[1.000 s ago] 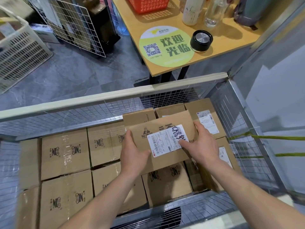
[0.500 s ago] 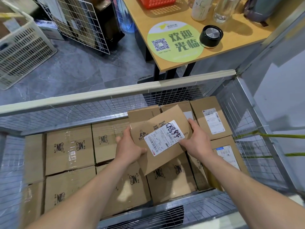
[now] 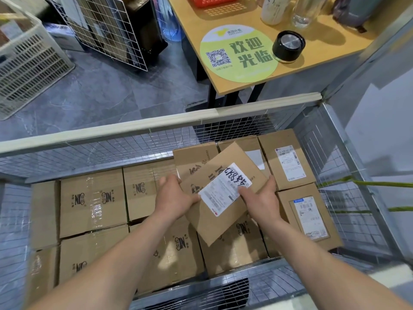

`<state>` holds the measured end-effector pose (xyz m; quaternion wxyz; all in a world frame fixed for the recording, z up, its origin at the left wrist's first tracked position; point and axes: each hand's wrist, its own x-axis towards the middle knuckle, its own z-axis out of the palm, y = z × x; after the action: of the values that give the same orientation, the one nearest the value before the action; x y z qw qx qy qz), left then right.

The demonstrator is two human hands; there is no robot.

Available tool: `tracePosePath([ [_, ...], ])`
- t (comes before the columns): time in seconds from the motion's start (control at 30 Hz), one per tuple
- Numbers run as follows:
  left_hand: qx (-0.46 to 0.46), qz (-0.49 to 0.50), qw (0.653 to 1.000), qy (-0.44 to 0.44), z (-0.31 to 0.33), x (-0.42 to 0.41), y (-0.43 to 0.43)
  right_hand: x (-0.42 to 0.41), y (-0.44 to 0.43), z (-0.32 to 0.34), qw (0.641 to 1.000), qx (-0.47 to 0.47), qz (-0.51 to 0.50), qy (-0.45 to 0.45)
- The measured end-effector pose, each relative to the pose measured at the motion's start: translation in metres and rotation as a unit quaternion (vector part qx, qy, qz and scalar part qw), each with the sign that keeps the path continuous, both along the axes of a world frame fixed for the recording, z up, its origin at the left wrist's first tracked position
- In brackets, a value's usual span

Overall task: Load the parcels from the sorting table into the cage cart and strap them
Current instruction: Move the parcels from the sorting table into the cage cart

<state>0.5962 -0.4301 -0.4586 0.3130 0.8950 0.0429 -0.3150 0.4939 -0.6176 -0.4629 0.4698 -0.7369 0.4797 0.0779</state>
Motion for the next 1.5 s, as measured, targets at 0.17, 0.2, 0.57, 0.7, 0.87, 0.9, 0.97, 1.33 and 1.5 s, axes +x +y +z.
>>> tracePosePath([
  [0.17,0.0,-0.064,0.997,0.044,-0.006,-0.01,0.006,0.001,0.019,0.004,0.999,-0.022,0.044,-0.016],
  [0.2,-0.014,-0.068,0.996,0.054,-0.008,-0.014,0.008,0.001,0.023,0.006,0.997,-0.028,0.066,-0.015],
  [0.57,-0.128,0.089,0.988,0.007,0.003,-0.046,0.076,0.022,0.075,0.026,0.959,-0.101,0.257,-0.071],
  [0.7,-0.119,0.145,0.982,-0.017,0.0,-0.039,0.106,0.047,0.104,0.016,0.932,-0.104,0.338,-0.08],
  [0.87,-0.106,0.178,0.978,-0.031,-0.022,-0.021,0.133,0.071,0.131,-0.01,0.914,-0.086,0.39,-0.073],
  [0.9,-0.105,0.183,0.977,-0.029,-0.027,-0.017,0.136,0.076,0.135,-0.014,0.913,-0.087,0.392,-0.076],
  [0.97,-0.107,0.195,0.975,-0.03,-0.038,-0.007,0.141,0.086,0.143,-0.023,0.909,-0.098,0.396,-0.086],
  [1.33,-0.071,0.199,0.975,-0.065,-0.069,0.011,0.165,0.106,0.169,-0.056,0.916,-0.082,0.383,-0.087],
  [1.5,-0.043,0.152,0.986,-0.048,-0.083,0.014,0.155,0.099,0.159,-0.07,0.912,-0.088,0.395,-0.063],
])
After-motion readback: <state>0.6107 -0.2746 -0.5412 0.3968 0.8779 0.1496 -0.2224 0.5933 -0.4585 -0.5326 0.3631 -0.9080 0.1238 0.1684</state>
